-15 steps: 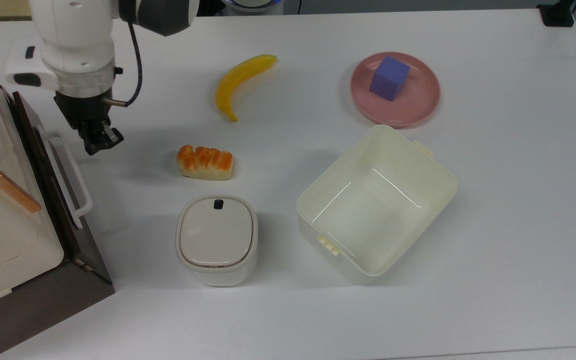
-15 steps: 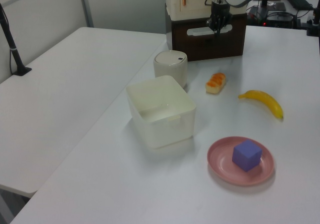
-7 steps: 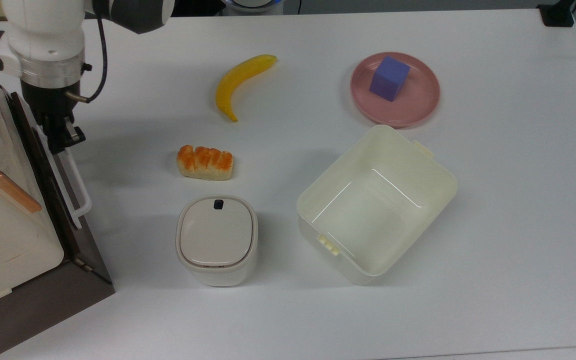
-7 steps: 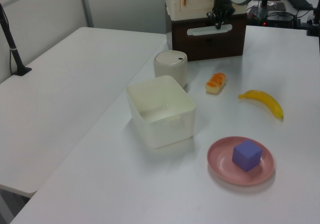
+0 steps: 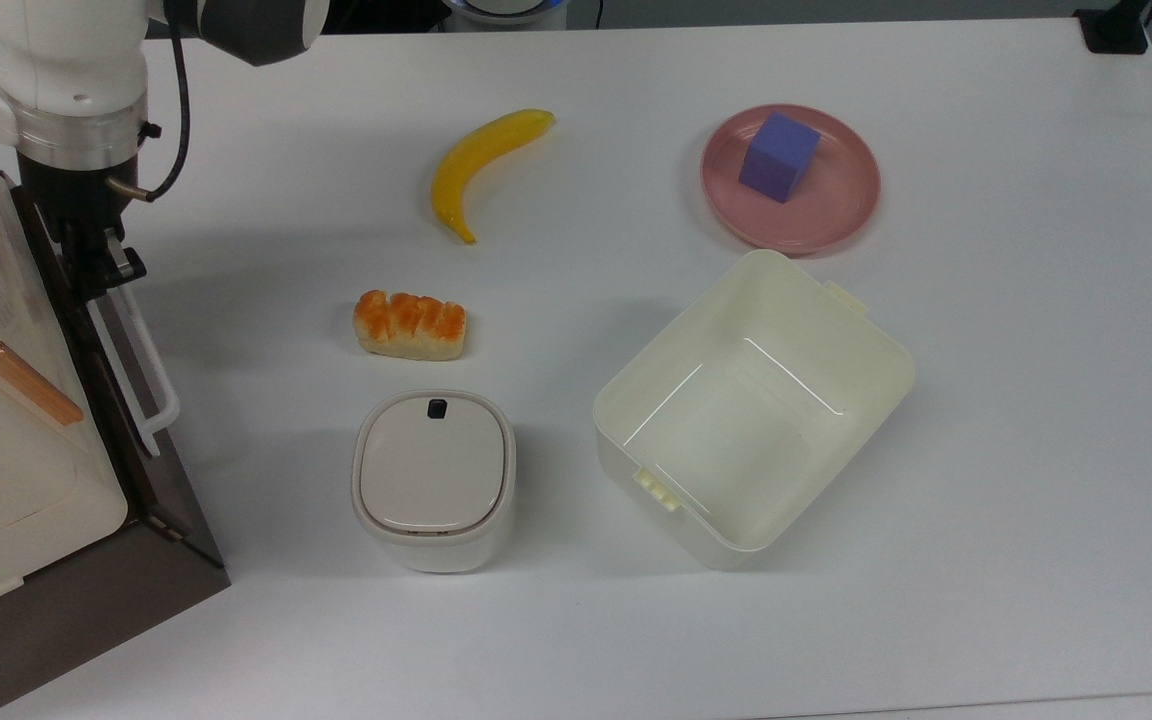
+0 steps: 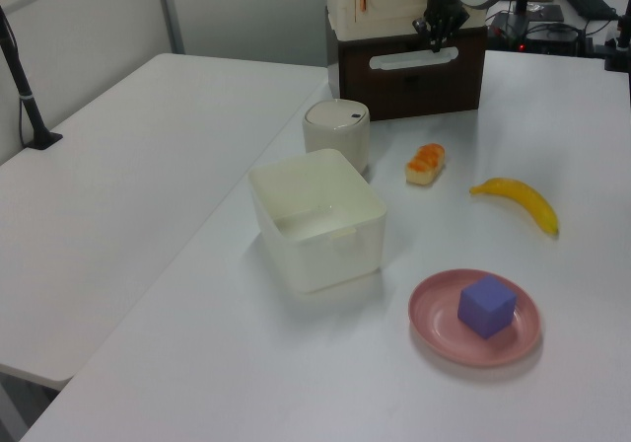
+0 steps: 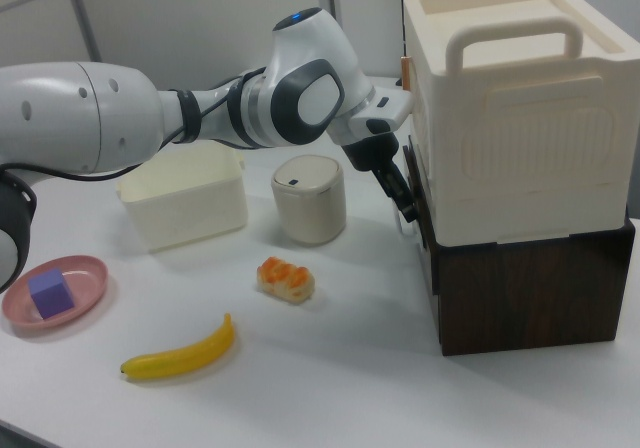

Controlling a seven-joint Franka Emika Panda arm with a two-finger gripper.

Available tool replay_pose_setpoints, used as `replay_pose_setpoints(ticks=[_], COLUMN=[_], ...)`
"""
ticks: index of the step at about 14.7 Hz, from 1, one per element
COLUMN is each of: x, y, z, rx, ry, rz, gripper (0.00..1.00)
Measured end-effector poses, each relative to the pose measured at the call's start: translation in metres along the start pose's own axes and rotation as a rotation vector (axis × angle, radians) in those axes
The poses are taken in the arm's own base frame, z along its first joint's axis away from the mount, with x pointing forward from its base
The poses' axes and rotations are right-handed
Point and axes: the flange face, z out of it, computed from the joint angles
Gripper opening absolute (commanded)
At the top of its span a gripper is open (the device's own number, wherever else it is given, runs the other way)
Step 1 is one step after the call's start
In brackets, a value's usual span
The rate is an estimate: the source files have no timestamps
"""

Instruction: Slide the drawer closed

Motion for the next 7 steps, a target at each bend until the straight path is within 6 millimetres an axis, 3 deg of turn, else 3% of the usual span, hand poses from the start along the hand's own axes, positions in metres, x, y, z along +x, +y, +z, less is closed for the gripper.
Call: replay_pose_setpoints(ticks=[7], x=[0.006], y=[0.013], z=[0.003], rx=[-0.009], ry=[0.000], rz=[0.021], gripper=[0.00])
